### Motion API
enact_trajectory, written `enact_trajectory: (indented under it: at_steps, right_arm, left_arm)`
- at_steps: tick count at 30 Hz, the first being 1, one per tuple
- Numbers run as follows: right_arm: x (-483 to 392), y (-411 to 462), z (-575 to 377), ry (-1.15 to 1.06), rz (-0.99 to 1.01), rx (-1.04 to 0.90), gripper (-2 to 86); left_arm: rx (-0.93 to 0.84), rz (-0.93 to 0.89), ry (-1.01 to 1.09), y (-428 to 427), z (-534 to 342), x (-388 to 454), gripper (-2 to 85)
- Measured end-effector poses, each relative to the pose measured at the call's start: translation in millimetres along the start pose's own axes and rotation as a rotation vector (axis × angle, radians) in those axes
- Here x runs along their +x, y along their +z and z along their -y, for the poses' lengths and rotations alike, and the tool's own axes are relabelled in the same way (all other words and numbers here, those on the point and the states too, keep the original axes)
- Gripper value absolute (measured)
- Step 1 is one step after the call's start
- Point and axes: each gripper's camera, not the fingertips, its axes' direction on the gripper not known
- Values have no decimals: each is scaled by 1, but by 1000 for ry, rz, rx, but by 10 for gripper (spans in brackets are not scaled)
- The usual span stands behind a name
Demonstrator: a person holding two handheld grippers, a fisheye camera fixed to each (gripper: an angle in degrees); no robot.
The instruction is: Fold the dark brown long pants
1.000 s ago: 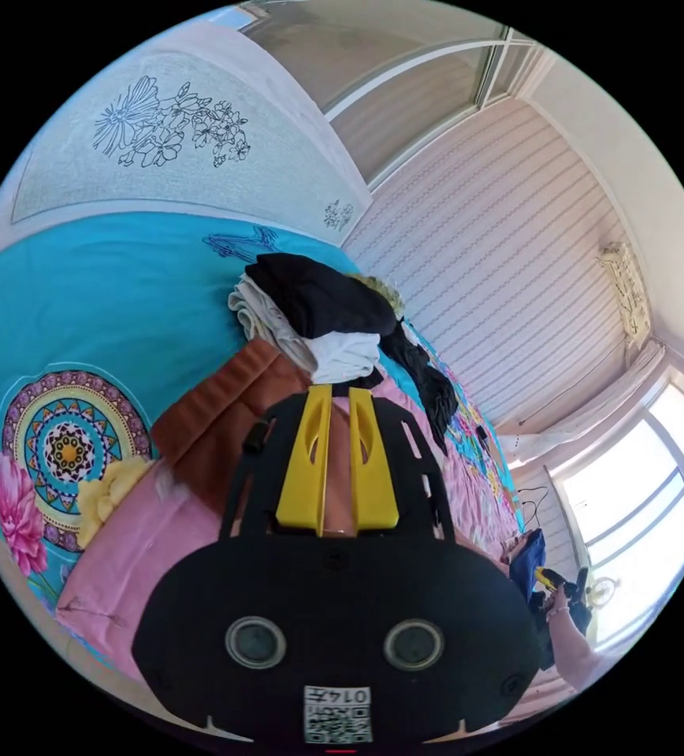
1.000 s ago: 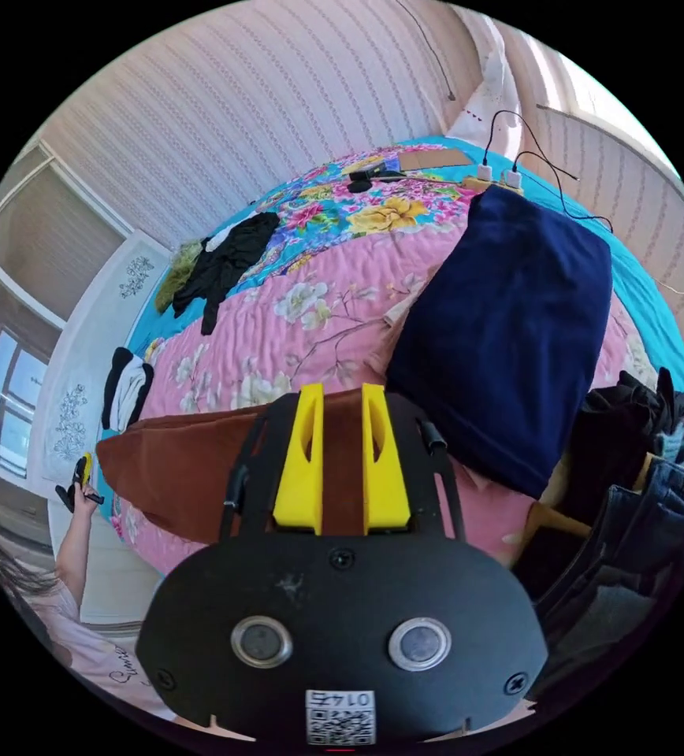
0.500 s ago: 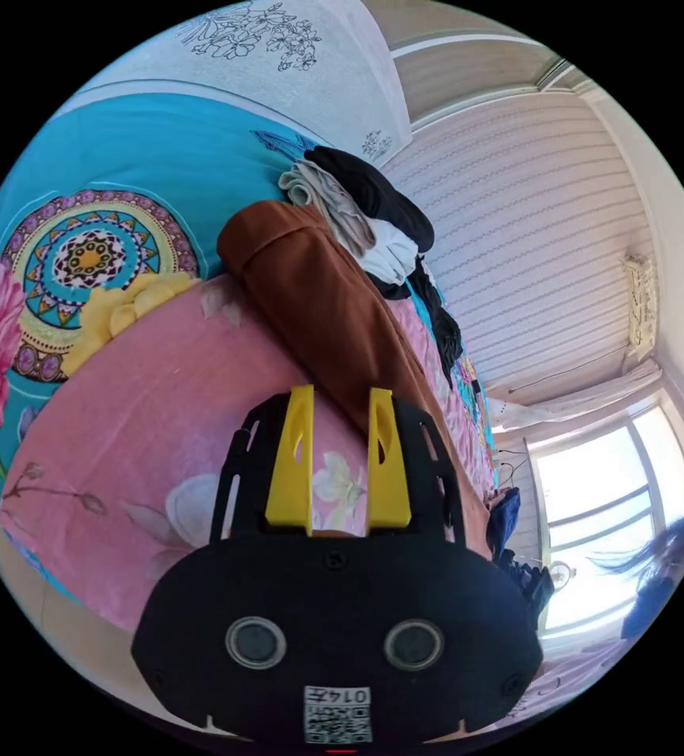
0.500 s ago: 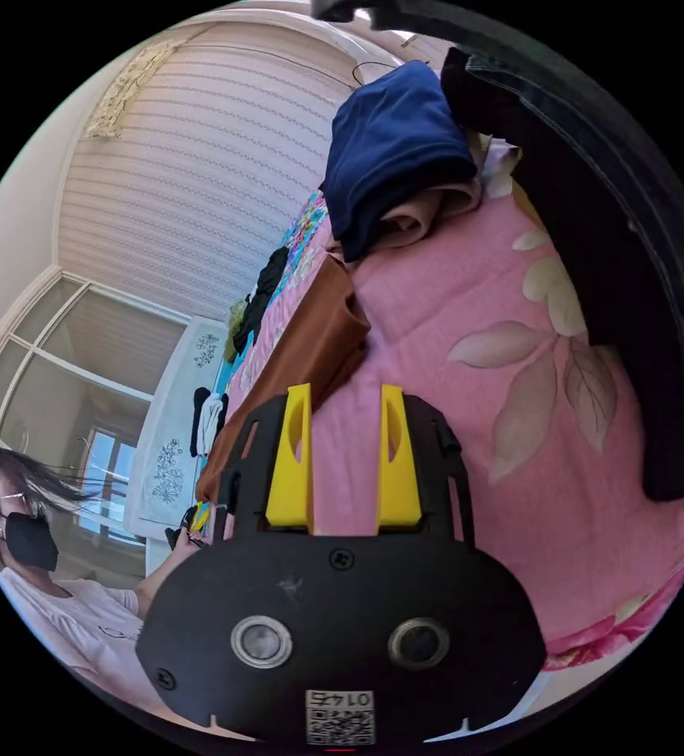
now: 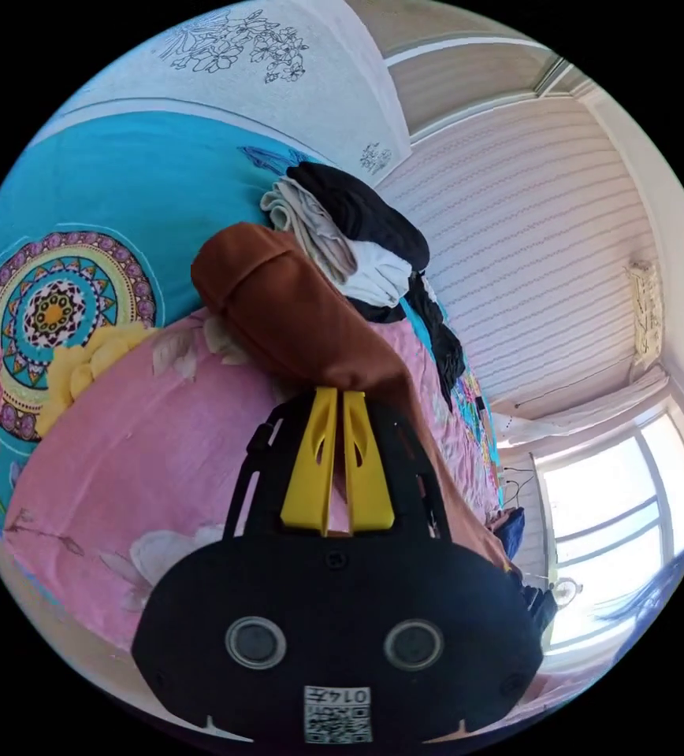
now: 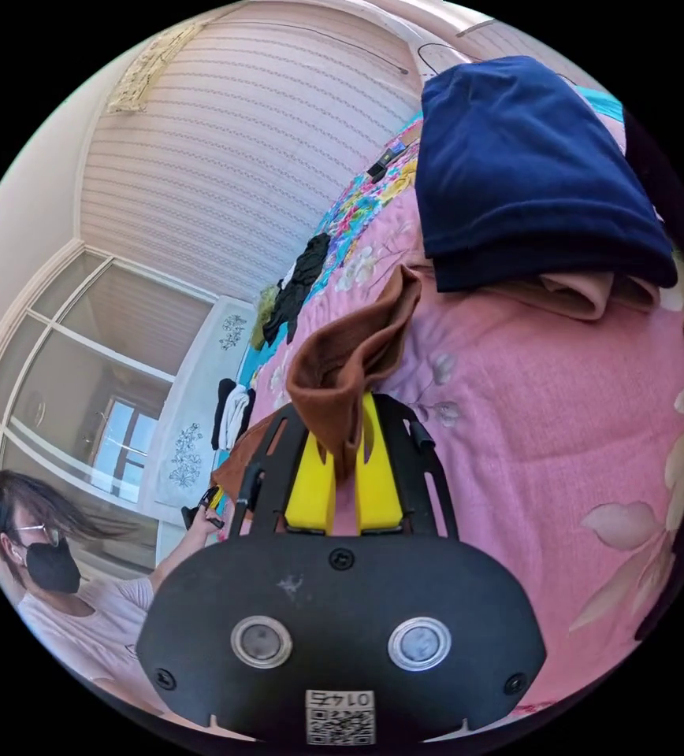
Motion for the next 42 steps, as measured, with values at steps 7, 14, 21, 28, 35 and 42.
enact_trajectory:
  at_steps: [7,14,21,28,35,42]
  right_arm:
    - [-49,-16,-9,-93,-34,-122,13]
    - [-77,-43,-44,-43,-137,-240,35]
    - [-119,-33,-93,-115,-716,-373,75]
    - [-266,69,-72,-737,-735,-448,88]
    - [-359,247,-36,-1024,-439,-665,115]
    - [-369,316,-28,-956,-353,-774,29]
  left_arm:
    - [-60,-38,61,-41,-50,8,-10]
    - [-211,11,79,-76,-159,2,-9]
    - [-261,555,443,-95,-237,50,15]
    - [-312,578,1174,19,-262,210,66]
    - [-491,446,1478,203,-293,302,84]
    - [-674,428,1427,283,-335,300,34]
